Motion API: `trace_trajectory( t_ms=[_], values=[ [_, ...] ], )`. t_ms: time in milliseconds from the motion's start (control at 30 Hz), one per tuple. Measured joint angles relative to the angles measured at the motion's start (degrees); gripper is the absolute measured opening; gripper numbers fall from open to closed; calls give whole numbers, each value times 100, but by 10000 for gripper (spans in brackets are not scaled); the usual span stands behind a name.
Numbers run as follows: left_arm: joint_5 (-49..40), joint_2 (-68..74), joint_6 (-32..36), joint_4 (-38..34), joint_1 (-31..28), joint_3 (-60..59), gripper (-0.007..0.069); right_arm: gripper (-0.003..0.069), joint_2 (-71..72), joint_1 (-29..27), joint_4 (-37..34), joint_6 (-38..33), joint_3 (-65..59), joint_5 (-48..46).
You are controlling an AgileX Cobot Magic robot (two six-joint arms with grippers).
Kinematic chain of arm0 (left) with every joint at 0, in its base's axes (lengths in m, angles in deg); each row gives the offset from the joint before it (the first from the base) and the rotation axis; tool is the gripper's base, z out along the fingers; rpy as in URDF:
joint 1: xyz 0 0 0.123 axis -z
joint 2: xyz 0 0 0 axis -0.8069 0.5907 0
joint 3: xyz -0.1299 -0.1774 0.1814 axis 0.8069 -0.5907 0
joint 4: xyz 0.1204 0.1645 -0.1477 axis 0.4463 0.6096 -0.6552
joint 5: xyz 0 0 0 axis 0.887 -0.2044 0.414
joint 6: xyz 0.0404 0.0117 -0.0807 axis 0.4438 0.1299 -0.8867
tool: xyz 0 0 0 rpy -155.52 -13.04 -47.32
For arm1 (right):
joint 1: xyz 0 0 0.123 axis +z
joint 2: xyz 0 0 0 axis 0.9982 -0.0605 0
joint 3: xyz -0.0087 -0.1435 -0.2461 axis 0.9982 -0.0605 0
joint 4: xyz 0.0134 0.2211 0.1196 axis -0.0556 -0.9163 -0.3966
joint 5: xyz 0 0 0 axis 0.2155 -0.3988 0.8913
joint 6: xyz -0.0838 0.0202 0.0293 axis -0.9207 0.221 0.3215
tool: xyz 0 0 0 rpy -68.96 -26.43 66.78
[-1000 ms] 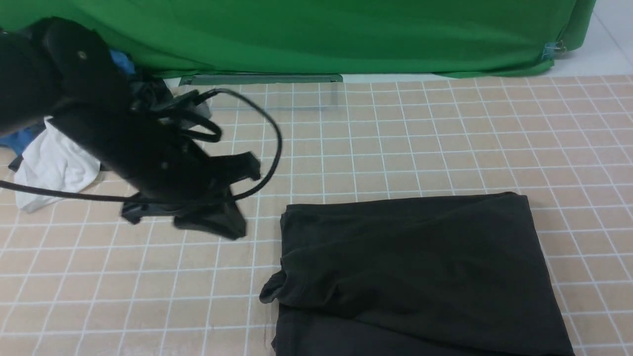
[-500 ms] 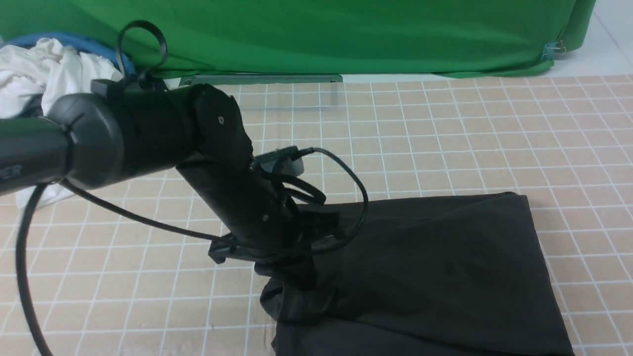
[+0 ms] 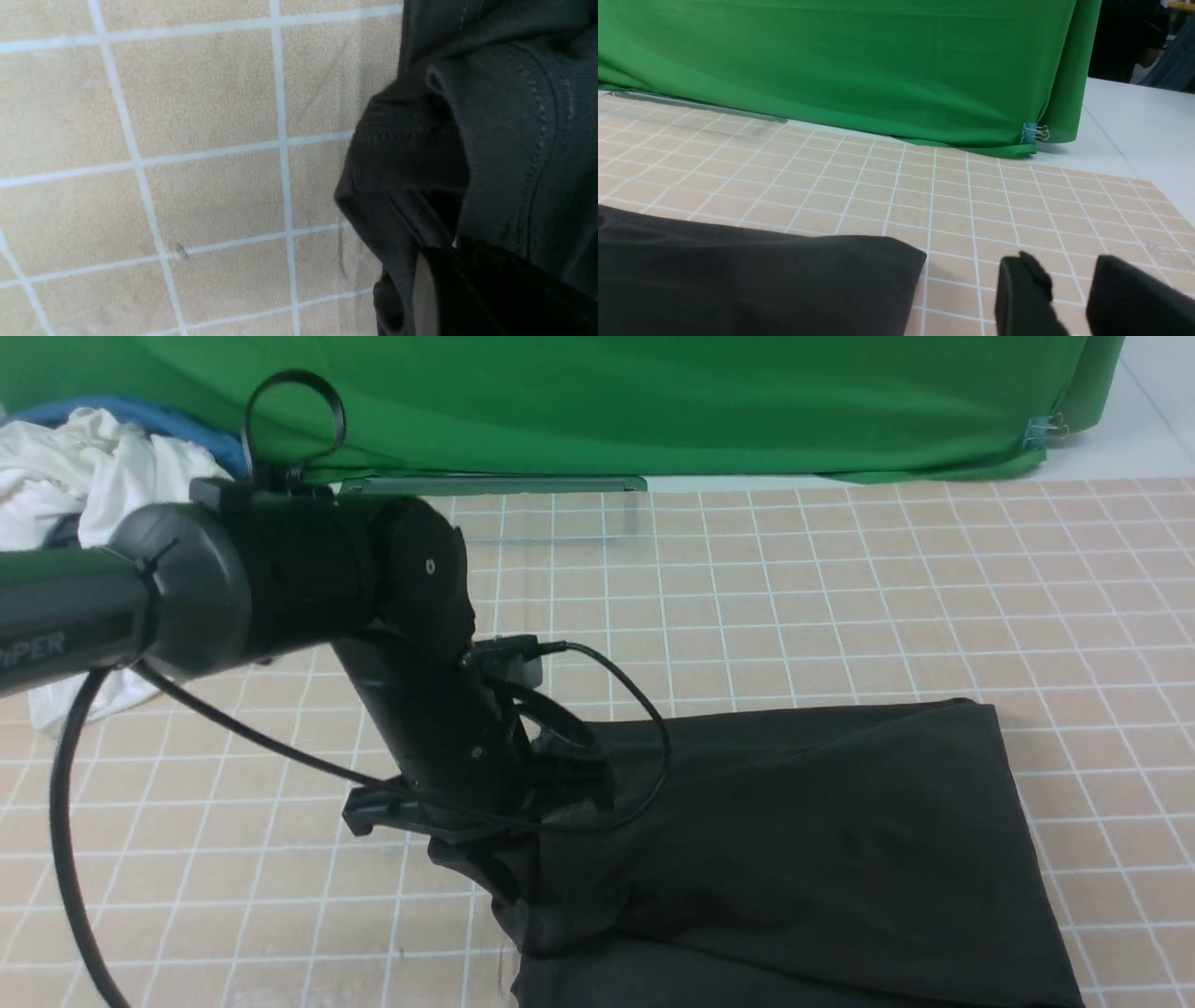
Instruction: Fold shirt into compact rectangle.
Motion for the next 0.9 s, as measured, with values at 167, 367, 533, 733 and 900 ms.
trace_trajectory(
  t_ms=[167,367,533,733,900],
  values=[
    [196,0,-366,505,-7,273,169,237,0,0,0,0,0,0],
    [495,40,-564,518,-385,695,339,239,0,0,0,0,0,0],
    [1038,486,-172,-124,-699,727,431,243,0,0,0,0,0,0],
    [1541,1078,449,-680,-693,727,450,244,0,0,0,0,0,0],
    [1763,1278,523,-627,-698,746,428,244,0,0,0,0,0,0]
  ],
)
